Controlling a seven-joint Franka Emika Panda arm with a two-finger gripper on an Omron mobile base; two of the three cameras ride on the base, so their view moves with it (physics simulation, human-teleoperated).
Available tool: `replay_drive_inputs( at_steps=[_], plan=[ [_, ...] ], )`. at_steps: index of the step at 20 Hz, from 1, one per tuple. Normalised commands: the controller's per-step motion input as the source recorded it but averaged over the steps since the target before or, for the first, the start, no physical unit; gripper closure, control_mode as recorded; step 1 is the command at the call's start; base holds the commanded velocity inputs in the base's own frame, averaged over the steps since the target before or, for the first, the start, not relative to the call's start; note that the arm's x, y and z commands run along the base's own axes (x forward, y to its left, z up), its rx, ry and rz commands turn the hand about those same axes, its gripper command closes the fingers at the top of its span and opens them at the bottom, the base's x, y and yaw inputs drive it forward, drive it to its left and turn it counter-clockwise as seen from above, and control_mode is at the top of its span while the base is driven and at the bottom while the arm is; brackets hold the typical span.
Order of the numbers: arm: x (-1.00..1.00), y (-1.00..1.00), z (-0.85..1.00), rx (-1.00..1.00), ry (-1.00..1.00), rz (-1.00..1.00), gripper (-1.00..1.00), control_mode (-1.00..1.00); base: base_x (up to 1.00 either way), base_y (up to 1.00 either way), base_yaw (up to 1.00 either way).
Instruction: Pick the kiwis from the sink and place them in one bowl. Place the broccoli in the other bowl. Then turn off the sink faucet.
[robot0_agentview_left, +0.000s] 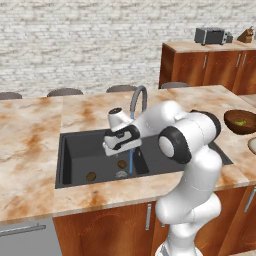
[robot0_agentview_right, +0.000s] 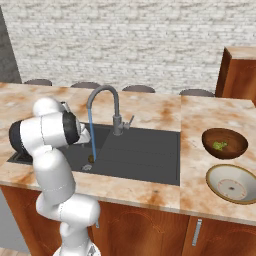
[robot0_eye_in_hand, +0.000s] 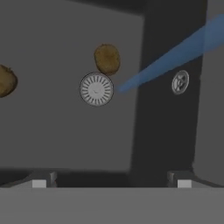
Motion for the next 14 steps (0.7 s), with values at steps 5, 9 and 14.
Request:
replay_drive_inputs(
  at_steps=[5, 9, 14],
  plan=[
    [0.29, 0.00, -0.33, -0.07, 0.02, 0.00, -1.00, -1.00, 0.00, 0.00, 0.00],
    [0.13, 0.00, -0.10, -0.03, 0.00, 0.00, -1.00, -1.00, 0.00, 0.00, 0.00],
    [0.00, 0.00, -0.03, 0.00, 0.00, 0.00, -1.00, -1.00, 0.00, 0.00, 0.00]
  ],
)
